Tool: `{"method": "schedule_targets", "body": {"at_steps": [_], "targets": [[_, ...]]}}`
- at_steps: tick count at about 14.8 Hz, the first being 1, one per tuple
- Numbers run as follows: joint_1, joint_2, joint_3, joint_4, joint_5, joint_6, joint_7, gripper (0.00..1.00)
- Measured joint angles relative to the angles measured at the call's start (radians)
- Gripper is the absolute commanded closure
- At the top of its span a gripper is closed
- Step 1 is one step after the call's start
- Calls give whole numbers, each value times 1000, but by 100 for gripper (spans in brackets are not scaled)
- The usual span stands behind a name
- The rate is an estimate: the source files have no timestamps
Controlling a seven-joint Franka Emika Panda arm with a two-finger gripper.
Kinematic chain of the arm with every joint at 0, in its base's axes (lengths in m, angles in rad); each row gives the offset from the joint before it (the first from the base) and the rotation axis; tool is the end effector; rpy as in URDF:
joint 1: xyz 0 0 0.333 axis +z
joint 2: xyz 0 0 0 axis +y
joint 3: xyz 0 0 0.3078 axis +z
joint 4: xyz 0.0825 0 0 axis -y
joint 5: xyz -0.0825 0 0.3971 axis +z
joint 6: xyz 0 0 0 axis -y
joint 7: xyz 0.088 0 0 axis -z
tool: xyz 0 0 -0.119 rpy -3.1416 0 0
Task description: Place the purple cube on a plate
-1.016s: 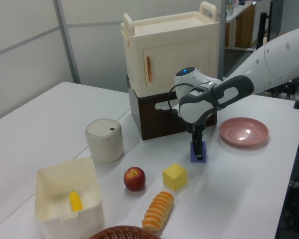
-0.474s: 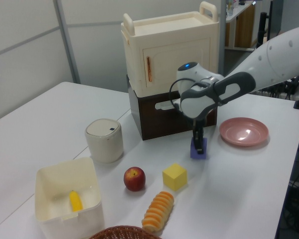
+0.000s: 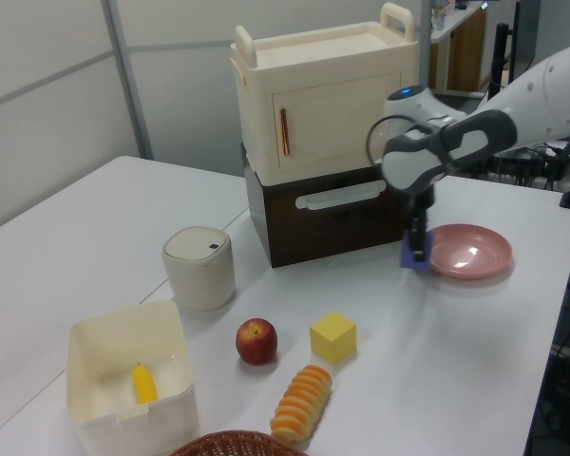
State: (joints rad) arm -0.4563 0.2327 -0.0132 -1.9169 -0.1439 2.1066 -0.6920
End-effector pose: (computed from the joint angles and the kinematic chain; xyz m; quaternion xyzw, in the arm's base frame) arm 0.5421 -0.2840 0.3432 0.9867 0.1486 -0.0523 0.0405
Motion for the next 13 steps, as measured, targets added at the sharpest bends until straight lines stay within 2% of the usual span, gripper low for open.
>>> {"method": "schedule_targets", "body": {"at_steps": [2,3,4,5,7,13], "targets": [[-58,0,-2,0,0,0,-64,83],[-86,0,-2,0,0,0,-91,75],[-110,0,-3,0,0,0,-113,44],[-131,0,-3,0,0,0,-132,0],[-159,1,-3,0,0,0,-154,0],[-163,4,-2,18,0,0,-155,0]]}}
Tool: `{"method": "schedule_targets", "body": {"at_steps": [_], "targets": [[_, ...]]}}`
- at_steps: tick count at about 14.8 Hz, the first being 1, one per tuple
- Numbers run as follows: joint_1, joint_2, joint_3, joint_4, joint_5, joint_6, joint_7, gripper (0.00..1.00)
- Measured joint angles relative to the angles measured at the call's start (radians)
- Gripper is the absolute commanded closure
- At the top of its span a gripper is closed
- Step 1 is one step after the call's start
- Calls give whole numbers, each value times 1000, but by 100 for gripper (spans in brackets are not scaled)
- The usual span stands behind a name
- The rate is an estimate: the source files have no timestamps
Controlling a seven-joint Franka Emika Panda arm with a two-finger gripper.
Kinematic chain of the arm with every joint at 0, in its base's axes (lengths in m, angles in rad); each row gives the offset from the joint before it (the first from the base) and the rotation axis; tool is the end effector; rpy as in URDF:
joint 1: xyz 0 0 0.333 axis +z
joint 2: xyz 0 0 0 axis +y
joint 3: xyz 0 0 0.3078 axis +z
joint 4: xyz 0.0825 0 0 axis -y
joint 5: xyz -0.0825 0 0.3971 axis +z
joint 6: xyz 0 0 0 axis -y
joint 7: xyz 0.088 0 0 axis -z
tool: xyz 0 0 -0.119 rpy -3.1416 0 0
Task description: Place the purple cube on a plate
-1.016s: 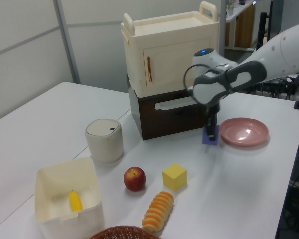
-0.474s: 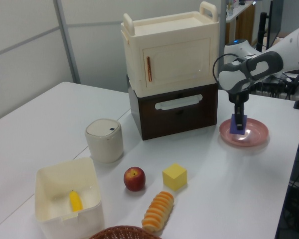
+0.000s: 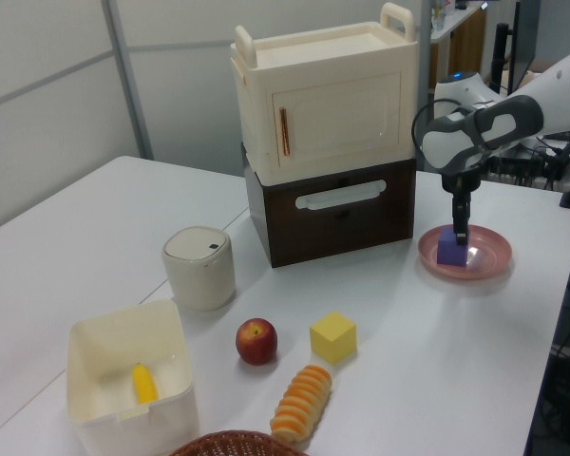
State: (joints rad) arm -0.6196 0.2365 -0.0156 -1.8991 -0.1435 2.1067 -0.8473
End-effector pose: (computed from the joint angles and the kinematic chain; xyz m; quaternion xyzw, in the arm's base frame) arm 0.4918 -0.3723 0.3491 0.9876 0.1430 -0.0532 0.0367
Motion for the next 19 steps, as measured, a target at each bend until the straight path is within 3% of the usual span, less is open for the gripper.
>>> {"method": "schedule_targets", "body": {"at_steps": [5,9,13,16,19], "targets": [[42,-1,28,44,3,0,105,0],[197,-17,40,62,3,-7,383,0],[372,-50,43,130,3,-153,683,0],[470,-69,44,231,3,-307,794,0],[523,-98,44,294,10,-361,850,0]]}}
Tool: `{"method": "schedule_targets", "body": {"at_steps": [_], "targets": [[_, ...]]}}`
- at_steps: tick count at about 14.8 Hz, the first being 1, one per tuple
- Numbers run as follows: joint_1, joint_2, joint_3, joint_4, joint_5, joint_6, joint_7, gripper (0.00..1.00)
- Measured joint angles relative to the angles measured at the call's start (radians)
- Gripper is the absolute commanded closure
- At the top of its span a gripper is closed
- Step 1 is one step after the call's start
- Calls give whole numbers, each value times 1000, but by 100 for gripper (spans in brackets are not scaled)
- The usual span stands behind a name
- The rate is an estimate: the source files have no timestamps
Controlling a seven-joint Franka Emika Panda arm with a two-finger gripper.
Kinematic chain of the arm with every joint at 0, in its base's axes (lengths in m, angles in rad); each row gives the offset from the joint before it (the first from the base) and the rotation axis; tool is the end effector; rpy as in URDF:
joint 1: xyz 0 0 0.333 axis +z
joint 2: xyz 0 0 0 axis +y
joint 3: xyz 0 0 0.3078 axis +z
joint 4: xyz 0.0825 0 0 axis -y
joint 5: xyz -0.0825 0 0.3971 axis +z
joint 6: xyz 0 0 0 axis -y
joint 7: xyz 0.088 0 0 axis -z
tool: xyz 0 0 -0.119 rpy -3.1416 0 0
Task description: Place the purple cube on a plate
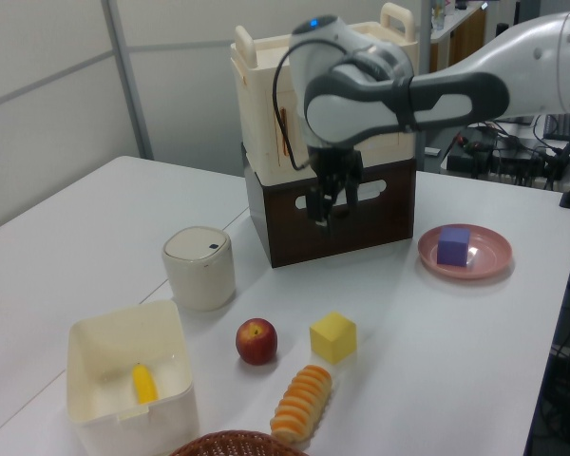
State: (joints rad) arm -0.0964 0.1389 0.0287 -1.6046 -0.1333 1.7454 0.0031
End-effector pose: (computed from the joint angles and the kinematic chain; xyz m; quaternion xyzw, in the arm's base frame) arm 0.6157 -0.0562 0.5215 0.9977 -0.0240 -0.0011 0.0636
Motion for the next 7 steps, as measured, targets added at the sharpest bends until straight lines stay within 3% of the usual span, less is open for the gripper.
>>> {"method": "schedule_targets", "body": {"at_steps": [7], "targets": [[51,-71,-1,7,50,-85,57,0]]}}
